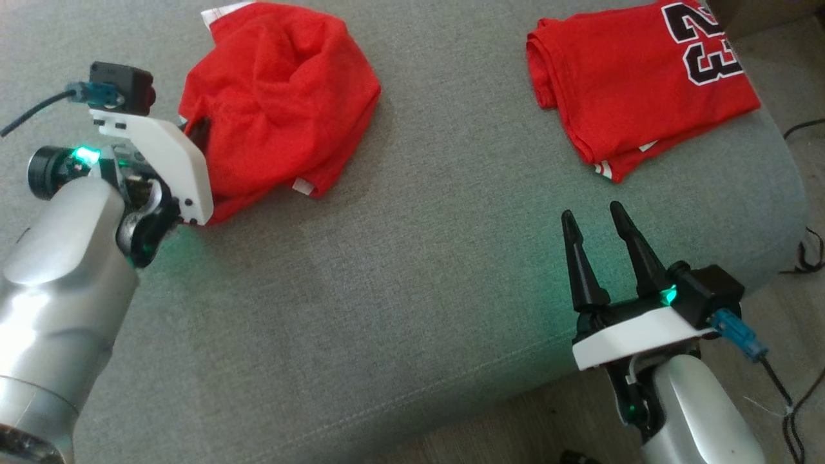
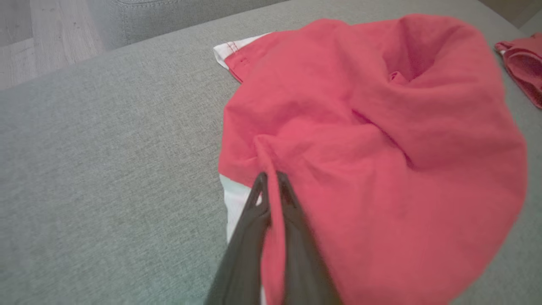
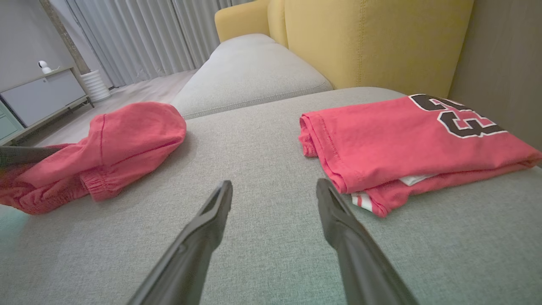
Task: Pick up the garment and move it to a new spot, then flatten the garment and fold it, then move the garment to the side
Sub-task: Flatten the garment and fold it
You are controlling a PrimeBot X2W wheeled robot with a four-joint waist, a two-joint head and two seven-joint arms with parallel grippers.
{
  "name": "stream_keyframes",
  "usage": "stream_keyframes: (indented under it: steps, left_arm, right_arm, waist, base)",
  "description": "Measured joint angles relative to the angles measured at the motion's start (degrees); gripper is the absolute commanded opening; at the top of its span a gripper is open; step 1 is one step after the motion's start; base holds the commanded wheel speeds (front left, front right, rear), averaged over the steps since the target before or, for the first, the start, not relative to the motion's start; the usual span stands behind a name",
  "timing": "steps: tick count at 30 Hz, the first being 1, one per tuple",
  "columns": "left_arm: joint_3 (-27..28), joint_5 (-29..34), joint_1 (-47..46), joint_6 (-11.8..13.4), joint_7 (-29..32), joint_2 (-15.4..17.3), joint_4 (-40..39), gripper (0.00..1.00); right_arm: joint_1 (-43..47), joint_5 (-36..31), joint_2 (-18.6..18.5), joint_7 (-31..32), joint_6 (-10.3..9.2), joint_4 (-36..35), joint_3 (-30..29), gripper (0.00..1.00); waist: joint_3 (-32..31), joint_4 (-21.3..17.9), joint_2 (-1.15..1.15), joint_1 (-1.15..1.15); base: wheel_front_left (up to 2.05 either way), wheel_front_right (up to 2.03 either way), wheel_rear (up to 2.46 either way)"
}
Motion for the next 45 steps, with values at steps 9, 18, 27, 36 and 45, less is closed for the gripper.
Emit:
stream_keyframes:
  steps: [9,18,27,36,45]
  left_arm:
    - [-3.7,6.6,-3.0,-0.5,-6.4,2.2,1.1,0.0]
    - [-7.0,9.9,-10.7,-1.0,-10.2,3.4,-1.2,0.0]
    - [-14.8,6.0,-5.0,-1.5,-13.9,-4.8,-7.8,0.0]
    - [-20.8,3.0,9.6,-1.5,-19.5,-15.9,-4.9,0.0]
    - [-25.2,3.1,14.7,-1.5,-24.4,-18.6,-0.7,1.0]
  right_arm:
    - [-0.2,-0.1,0.0,-0.4,0.0,1.2,-0.6,1.0]
    - [1.0,-0.7,0.0,-0.3,0.0,1.4,-2.4,1.0]
    - [3.0,-1.2,0.0,0.3,0.0,1.1,-3.2,1.0]
    - [3.0,-1.9,0.0,0.8,0.0,0.3,-6.1,1.0]
    - [3.0,-3.0,0.0,1.3,0.0,-0.8,-9.1,1.0]
  waist:
    - [-2.8,0.6,0.0,0.0]
    - [-6.7,2.6,0.0,0.0]
    - [-8.4,4.6,0.0,-0.01]
    - [-7.3,5.0,0.0,0.0]
    - [-6.7,5.5,0.0,0.0]
  base:
    - [0.0,0.0,0.0]
    - [0.0,0.0,0.0]
    - [0.0,0.0,0.0]
    - [0.0,0.0,0.0]
    - [0.0,0.0,0.0]
